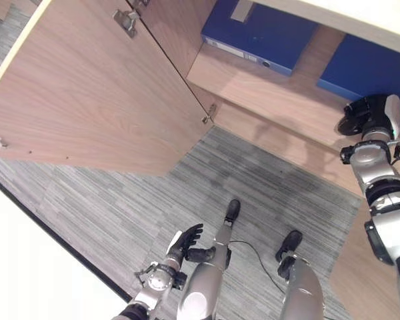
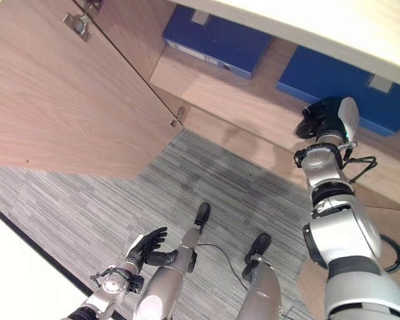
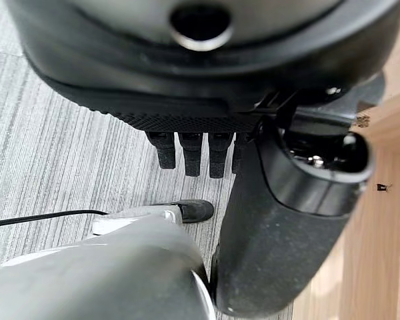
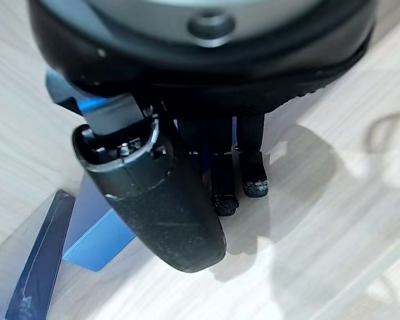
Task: Put the empty folder in the office cabinet
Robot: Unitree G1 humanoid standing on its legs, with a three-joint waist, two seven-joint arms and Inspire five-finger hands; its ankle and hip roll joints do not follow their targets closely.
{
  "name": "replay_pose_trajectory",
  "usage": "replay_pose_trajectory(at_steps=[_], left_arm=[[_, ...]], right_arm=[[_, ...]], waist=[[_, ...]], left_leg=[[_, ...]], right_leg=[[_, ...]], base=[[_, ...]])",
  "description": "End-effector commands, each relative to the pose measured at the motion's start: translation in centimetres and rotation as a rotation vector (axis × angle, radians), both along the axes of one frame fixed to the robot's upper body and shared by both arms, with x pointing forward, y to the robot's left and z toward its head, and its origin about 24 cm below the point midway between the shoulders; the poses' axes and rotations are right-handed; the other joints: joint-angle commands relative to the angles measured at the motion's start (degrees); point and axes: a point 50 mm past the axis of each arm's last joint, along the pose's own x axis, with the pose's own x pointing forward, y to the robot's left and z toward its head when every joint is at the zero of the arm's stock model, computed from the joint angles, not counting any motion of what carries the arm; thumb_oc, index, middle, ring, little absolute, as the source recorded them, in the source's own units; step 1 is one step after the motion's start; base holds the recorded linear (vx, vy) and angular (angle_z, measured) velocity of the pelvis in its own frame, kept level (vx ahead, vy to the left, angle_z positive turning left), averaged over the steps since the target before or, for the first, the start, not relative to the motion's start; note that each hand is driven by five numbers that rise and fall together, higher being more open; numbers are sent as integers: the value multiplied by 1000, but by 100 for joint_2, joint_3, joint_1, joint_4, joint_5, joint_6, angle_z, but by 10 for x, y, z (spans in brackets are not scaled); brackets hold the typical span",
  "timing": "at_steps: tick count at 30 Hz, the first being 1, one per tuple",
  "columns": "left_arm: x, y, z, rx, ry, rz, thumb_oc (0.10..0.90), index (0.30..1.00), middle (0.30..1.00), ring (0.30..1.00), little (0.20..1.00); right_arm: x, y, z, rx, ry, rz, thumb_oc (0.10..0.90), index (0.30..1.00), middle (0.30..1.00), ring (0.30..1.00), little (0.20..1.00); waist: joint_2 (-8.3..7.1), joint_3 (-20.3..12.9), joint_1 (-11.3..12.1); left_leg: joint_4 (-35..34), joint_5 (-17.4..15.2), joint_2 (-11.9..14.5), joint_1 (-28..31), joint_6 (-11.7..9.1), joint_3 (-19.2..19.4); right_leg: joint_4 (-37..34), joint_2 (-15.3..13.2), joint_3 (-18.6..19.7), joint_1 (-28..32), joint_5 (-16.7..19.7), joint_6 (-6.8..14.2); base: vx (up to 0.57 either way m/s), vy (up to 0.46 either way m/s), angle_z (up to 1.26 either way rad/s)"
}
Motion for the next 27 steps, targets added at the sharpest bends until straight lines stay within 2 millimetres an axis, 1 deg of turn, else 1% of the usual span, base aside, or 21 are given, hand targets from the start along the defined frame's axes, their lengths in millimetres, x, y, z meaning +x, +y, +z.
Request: replay_pose_trajectory(at_steps=[1, 3, 4, 8, 9, 11, 14, 15, 17, 18, 19, 20, 21, 22, 23, 24, 25, 26, 27], left_arm=[[-32, 34, -18, 134, 114, -39, 800, 900, 900, 900, 900], [-34, 35, -19, 131, 119, -45, 800, 900, 900, 900, 900], [-36, 34, -20, 129, 127, -54, 800, 900, 900, 900, 900], [-34, 35, -19, 126, 127, -40, 800, 900, 900, 900, 900], [-30, 35, -18, 124, 123, -28, 800, 900, 900, 900, 900], [-26, 34, -18, 127, 118, -23, 800, 900, 900, 900, 900], [-25, 32, -18, 145, 118, -42, 800, 900, 900, 900, 900], [-25, 32, -18, 145, 118, -42, 800, 900, 900, 900, 900], [-16, 31, -15, 140, 103, -18, 800, 900, 900, 900, 900], [-14, 31, -15, 137, 101, -6, 800, 900, 900, 900, 900], [-12, 30, -14, 133, 99, 6, 800, 900, 900, 900, 900], [-13, 31, -15, 135, 100, 5, 800, 900, 900, 900, 900], [-9, 29, -14, 116, 100, 34, 800, 900, 900, 900, 900], [-9, 29, -14, 118, 102, 33, 800, 900, 900, 900, 900], [-5, 30, -13, 102, 99, 71, 800, 900, 900, 900, 900], [-3, 28, -12, 91, 98, 86, 800, 900, 900, 900, 900], [-1, 28, -12, 85, 99, 102, 800, 900, 900, 900, 900], [-3, 27, -13, 74, 106, 119, 800, 900, 900, 900, 900], [-3, 27, -13, 76, 107, 118, 800, 900, 900, 900, 900]], right_arm=[[-35, -63, 90, -110, -212, -217, 400, 300, 300, 300, 300], [-37, -62, 102, -128, -239, -216, 400, 300, 300, 300, 300], [-37, -60, 112, -144, -268, -209, 400, 300, 300, 300, 300], [-33, -51, 118, -175, -278, -179, 400, 300, 300, 300, 300], [-29, -45, 117, -187, -274, -154, 400, 300, 300, 300, 300], [-26, -40, 115, -187, -271, -136, 400, 300, 300, 300, 300], [-22, -36, 105, -180, -250, -121, 400, 300, 300, 300, 300], [-22, -36, 104, -180, -250, -122, 400, 300, 300, 300, 300], [-16, -26, 85, -75, -280, -71, 400, 300, 300, 300, 300], [-13, -21, 74, -30, -286, -45, 800, 900, 900, 900, 900], [-10, -12, 65, 5, -301, -6, 800, 900, 900, 900, 900], [-11, -13, 64, 7, -300, -7, 800, 900, 900, 900, 900], [-7, 7, 41, 101, -331, 87, 800, 900, 900, 900, 900], [-8, 7, 40, 102, -330, 85, 800, 900, 900, 900, 900], [-11, 22, 12, 168, -338, 135, 800, 900, 900, 900, 900], [-12, 31, 1, 197, -339, 161, 800, 900, 900, 900, 900], [-16, 40, -17, 241, -327, 189, 800, 900, 900, 900, 900], [-23, 49, -39, 293, -306, 216, 800, 900, 900, 900, 900], [-23, 49, -40, 294, -305, 214, 800, 900, 900, 900, 900]], waist=[[9, -115, 247], [-1, -145, 260], [-26, -182, 259], [-74, -211, 238], [-123, -234, 226], [-169, -253, 211], [-219, -275, 182], [-220, -274, 182], [-270, -307, 123], [-296, -321, 103], [-326, -334, 69], [-335, -337, 76], [-395, -359, 0], [-403, -363, 8], [-497, -391, -83], [-517, -426, -125], [-553, -442, -186], [-614, -472, -253], [-613, -484, -251]], left_leg=[[-1, -815, 136, 393, -244, 41], [-22, -806, 140, 405, -251, 29], [-40, -808, 130, 425, -249, 16], [-26, -819, 136, 446, -249, 10], [-13, -830, 136, 471, -248, 6], [9, -843, 146, 491, -252, -1], [12, -856, 151, 533, -255, -4], [11, -855, 152, 536, -255, -6], [16, -874, 167, 603, -246, 12], [24, -885, 171, 634, -243, 18], [27, -900, 181, 673, -236, 27], [25, -900, 182, 681, -236, 26], [58, -943, 209, 769, -224, 46], [58, -945, 208, 776, -223, 45], [92, -985, 237, 873, -214, 80], [102, -978, 245, 893, -196, 86], [110, -997, 259, 947, -188, 101], [106, -1049, 288, 1076, -193, 133], [104, -1020, 283, 1057, -186, 125]], right_leg=[[-561, -124, 233, 345, 104, 496], [-569, -125, 220, 355, 100, 496], [-579, -115, 213, 378, 95, 488], [-577, -100, 215, 411, 83, 475], [-597, -76, 224, 462, 84, 464], [-614, -69, 224, 498, 93, 461], [-669, -73, 208, 574, 116, 458], [-673, -72, 206, 579, 117, 458], [-744, -62, 213, 696, 145, 455], [-768, -55, 207, 741, 158, 454], [-803, -46, 206, 795, 166, 450], [-809, -45, 203, 806, 168, 450], [-867, -27, 211, 937, 187, 441], [-871, -27, 210, 945, 187, 441], [-983, -9, 191, 1140, 221, 444], [-1051, -8, 179, 1184, 282, 441], [-1103, 8, 182, 1268, 294, 436], [-1162, 15, 188, 1401, 277, 436], [-1199, 16, 179, 1401, 323, 440]], base=[[8, -16, 4], [3, -6, 2], [12, -10, 3], [1, -6, 4], [0, 0, 0], [0, 0, 0], [-6, -1, -1], [0, 0, 0], [-3, 13, 2], [3, 20, 5], [5, 9, 6], [18, 12, 6], [13, 7, 3], [0, 0, 0], [0, 0, 0], [0, 0, 0], [48, 11, -3], [28, 8, -7], [50, 0, -5]])
